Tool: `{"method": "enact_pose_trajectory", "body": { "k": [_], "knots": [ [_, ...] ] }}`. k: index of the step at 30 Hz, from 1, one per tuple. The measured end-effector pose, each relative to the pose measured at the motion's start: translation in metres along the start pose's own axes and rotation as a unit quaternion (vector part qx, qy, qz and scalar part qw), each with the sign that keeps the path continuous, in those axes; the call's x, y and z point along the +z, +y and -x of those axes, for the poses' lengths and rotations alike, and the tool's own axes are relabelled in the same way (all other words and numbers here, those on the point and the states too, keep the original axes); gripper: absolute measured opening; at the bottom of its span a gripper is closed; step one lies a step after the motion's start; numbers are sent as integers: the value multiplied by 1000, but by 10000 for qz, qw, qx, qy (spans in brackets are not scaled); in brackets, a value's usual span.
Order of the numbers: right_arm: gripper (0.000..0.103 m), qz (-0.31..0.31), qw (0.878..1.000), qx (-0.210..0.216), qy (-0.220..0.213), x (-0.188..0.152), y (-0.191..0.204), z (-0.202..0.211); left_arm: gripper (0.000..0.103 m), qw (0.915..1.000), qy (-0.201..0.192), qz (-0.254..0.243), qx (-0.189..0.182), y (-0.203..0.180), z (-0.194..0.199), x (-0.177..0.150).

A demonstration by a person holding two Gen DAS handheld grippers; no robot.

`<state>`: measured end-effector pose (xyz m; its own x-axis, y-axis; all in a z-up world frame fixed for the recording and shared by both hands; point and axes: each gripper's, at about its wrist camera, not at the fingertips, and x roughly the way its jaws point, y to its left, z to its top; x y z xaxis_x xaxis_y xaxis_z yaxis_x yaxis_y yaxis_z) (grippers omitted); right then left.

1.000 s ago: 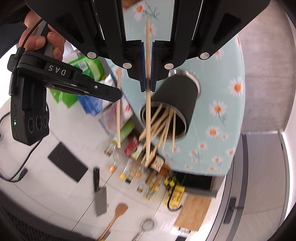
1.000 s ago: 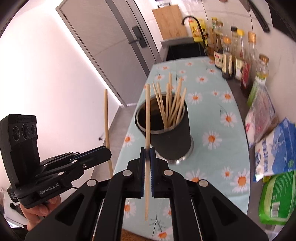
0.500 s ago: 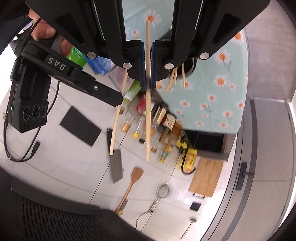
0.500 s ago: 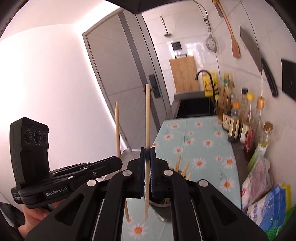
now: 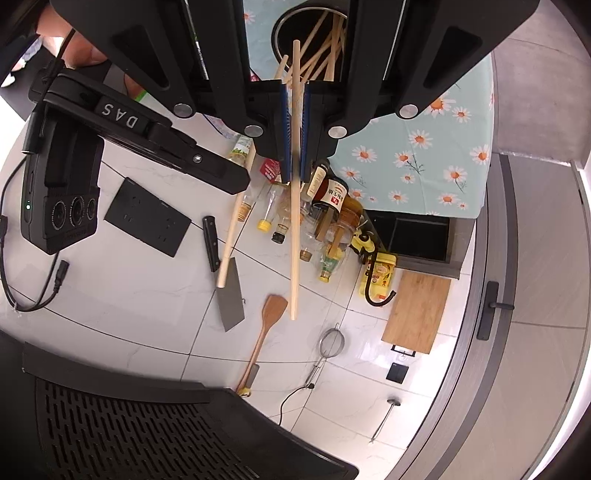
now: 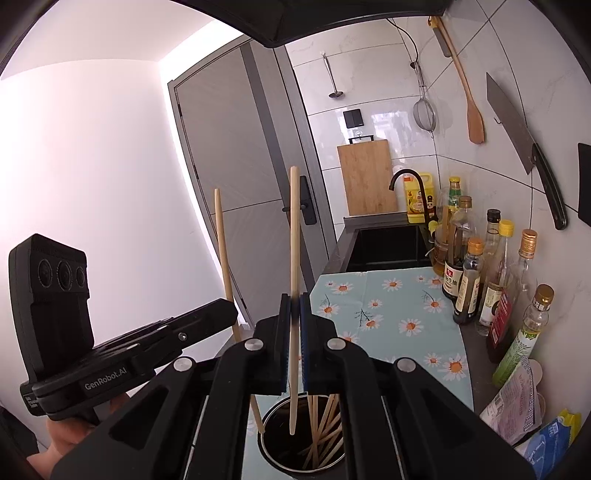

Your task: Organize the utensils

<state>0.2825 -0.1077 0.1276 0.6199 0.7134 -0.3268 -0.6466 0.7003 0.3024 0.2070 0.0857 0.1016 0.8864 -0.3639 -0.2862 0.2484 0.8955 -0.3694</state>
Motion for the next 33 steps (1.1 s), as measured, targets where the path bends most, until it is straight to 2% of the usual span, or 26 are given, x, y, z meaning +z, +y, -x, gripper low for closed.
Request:
{"method": "enact_pose_trajectory", "body": {
  "k": [1,2,3,4,16,18,20,25,27,31,33],
  "knots": [
    [15,11,10000,-15,-10,-1,-1,0,7,10000,61,37,33,2,-3,-1],
    [32,8,10000,-66,-45,-2,-3,0,18,9999,92,63,53,4,-4,-3],
    [38,-19,9999,-77,-83,-2,-4,1,24,9999,93,111,56,6,-5,-4],
    [38,-59,9999,-59,-107,-3,-5,2,31,9998,68,159,51,8,-5,-4],
    [38,-237,9995,-75,-173,-5,-4,25,31,9995,128,106,258,4,9,-7],
    [43,-224,9997,-8,-129,-8,-2,31,32,9994,163,93,306,1,13,-9],
    [48,-186,9997,-2,-152,-11,1,38,48,9988,234,99,411,-2,18,-11],
    [50,-248,9997,-12,-70,-19,4,54,49,9982,331,43,494,-9,29,-18],
    [62,-320,9994,30,-118,-22,3,62,54,9976,397,-10,561,-14,33,-22],
    [82,-526,9986,80,-74,-29,-4,79,74,9958,487,33,770,-23,42,-31],
    [97,-581,9982,129,-46,-32,-7,87,77,9954,530,21,804,-29,47,-36]
  ]
}}
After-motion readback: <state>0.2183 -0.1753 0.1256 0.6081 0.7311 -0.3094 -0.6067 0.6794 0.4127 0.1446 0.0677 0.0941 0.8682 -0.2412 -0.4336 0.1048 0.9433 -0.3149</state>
